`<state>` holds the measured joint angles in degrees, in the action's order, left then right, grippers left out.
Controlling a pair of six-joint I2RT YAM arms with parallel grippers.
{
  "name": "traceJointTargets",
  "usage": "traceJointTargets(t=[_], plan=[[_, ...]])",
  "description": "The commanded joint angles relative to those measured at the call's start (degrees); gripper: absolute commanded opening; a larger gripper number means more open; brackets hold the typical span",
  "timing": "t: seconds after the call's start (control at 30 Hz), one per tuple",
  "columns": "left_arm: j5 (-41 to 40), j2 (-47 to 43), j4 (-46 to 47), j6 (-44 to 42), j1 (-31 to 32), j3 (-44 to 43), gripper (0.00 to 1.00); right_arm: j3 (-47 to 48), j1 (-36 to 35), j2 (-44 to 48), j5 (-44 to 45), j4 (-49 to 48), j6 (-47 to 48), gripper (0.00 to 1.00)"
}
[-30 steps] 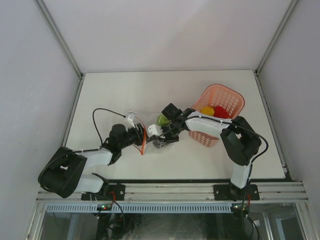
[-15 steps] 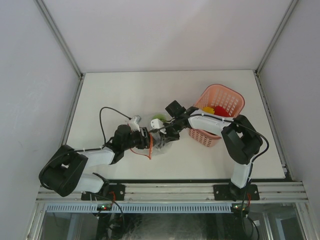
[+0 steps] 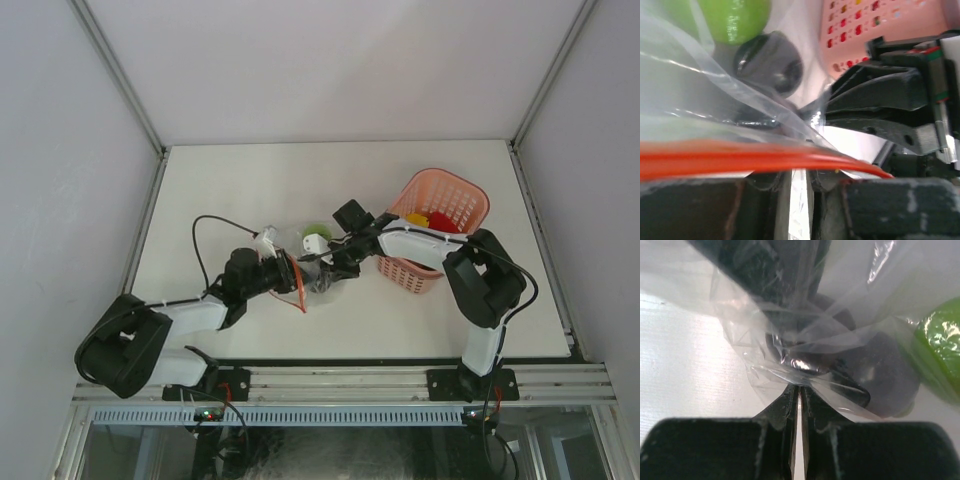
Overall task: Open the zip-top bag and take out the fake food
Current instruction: Pick up the fake fruit from the zipper food storage bag.
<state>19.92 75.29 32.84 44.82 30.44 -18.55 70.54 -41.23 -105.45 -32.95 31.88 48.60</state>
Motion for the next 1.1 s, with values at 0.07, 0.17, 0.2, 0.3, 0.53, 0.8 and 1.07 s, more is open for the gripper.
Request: traceJointTargets(t=[0.07, 0.17, 0.2, 0.3, 0.53, 0.8, 1.07], plan=[[10.9, 3.7, 22.5, 9.1, -0.7, 3.3, 0.12, 0.2, -0.3, 1.0, -4.3, -4.2, -2.1, 0.03], [18.7, 11.1, 40.3, 18.5, -0.6, 4.0, 0.18, 0.2, 0.7, 1.4, -6.1, -4.8, -3.6, 0.04], [20.5, 14.0, 47.2, 22.3, -0.7, 4.5, 0.19, 0.2, 1.1, 1.4, -6.9, -5.0, -4.2, 0.04], [22.3, 15.4, 49.5, 23.0, -0.3, 4.8, 0.24, 0.2, 2.2, 2.0, -8.3, -5.3, -5.4, 0.06], [10.8, 1.1, 34.9, 11.8, -1.8, 10.4, 0.43, 0.2, 4.4, 3.6, -10.7, -5.5, -5.5, 0.16], [-0.8, -8.0, -9.2, -2.3, -1.8, 2.8, 0.44, -2.1, 4.1, 6.8, -14.3, -2.7, 0.5, 0.36], [-2.7, -7.5, -11.8, -3.5, -1.8, 1.8, 0.28, -4.4, 1.5, 9.4, -12.2, -2.9, 5.6, 0.52]])
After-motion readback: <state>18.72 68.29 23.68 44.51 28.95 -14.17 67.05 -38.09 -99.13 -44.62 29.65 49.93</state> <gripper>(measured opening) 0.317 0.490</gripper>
